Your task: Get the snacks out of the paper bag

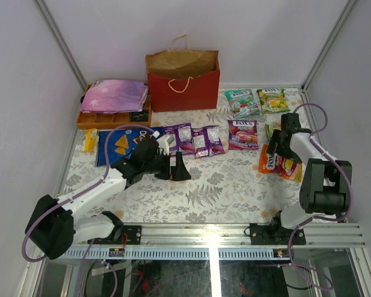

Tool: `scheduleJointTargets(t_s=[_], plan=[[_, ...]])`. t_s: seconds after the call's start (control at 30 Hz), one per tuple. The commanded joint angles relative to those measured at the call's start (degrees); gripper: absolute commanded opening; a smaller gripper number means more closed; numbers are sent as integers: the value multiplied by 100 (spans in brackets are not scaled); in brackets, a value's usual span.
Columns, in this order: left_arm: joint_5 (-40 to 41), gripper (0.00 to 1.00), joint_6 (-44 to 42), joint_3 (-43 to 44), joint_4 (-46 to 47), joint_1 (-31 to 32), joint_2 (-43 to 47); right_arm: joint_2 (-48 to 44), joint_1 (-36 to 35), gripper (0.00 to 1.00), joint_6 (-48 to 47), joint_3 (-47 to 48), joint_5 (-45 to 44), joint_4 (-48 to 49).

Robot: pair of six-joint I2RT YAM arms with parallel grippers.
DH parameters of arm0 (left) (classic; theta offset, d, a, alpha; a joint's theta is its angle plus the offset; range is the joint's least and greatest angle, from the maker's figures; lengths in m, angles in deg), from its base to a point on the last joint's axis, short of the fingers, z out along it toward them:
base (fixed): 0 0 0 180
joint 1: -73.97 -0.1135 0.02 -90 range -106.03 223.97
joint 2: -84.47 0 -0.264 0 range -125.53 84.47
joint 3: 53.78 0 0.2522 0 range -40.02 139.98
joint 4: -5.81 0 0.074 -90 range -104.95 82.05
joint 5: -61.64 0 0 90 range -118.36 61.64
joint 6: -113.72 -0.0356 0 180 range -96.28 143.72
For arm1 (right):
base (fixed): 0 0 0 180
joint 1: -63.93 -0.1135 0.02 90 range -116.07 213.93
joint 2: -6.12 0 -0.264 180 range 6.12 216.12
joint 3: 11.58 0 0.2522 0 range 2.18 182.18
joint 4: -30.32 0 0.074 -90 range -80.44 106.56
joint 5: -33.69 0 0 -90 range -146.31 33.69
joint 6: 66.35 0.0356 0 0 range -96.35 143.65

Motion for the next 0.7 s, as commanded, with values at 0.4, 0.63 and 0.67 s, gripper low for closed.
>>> scheduleJointTargets(t_s=[0.4,0.63,0.67], plan=[[-201,100,-34,311,193,42,-67,-2088,-308,99,1175,-648,-318,-171],[-274,100,-68,218,164,47,52,-1428,-165,100,1800,-701,-959,-357],[-291,100,-75,228,151,43,59,-1394,-149,100,1999,-755,-946,-282]])
